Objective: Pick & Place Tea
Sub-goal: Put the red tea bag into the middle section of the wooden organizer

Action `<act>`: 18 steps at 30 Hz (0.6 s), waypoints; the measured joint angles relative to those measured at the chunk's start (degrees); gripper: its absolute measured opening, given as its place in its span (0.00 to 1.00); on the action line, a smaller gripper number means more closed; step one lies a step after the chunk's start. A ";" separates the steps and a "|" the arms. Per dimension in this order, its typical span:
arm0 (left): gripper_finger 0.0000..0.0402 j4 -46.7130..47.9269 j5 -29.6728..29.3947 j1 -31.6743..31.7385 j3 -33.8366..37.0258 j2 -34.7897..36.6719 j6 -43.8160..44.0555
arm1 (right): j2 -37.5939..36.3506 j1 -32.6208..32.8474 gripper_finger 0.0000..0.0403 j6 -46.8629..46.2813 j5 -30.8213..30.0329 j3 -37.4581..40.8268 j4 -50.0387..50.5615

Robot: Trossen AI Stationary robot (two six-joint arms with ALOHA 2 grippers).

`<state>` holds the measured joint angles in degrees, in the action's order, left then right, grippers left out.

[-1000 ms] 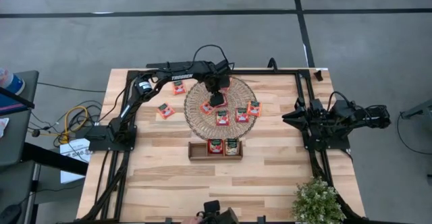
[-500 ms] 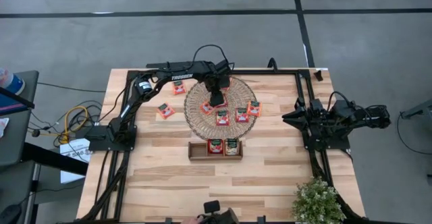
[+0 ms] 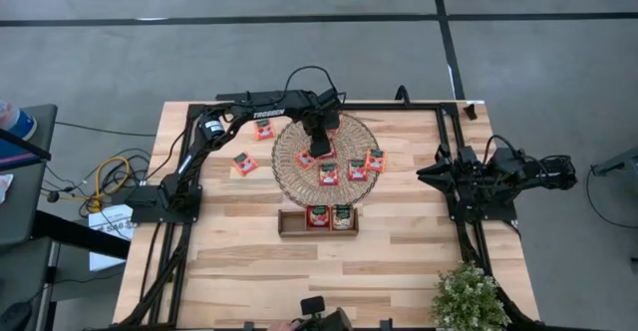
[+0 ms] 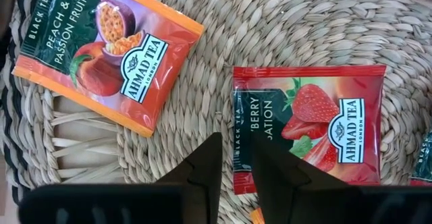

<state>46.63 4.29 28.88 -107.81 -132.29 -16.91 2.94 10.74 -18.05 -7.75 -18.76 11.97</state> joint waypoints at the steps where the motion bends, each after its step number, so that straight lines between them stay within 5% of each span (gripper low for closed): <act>1: 0.16 -0.01 0.00 0.00 0.00 0.00 0.00 | 0.00 0.01 0.16 0.01 0.00 0.00 0.00; 14: 0.14 -0.29 -0.08 0.00 0.00 0.04 0.03 | 0.00 0.01 0.16 0.01 0.00 0.00 0.02; 18: 0.14 -0.97 -5.18 -0.11 0.00 0.09 1.23 | 0.00 0.00 0.16 0.01 0.00 0.00 0.04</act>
<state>45.66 -0.88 28.78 -107.81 -132.20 -15.67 2.94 10.74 -18.04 -7.75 -18.76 12.01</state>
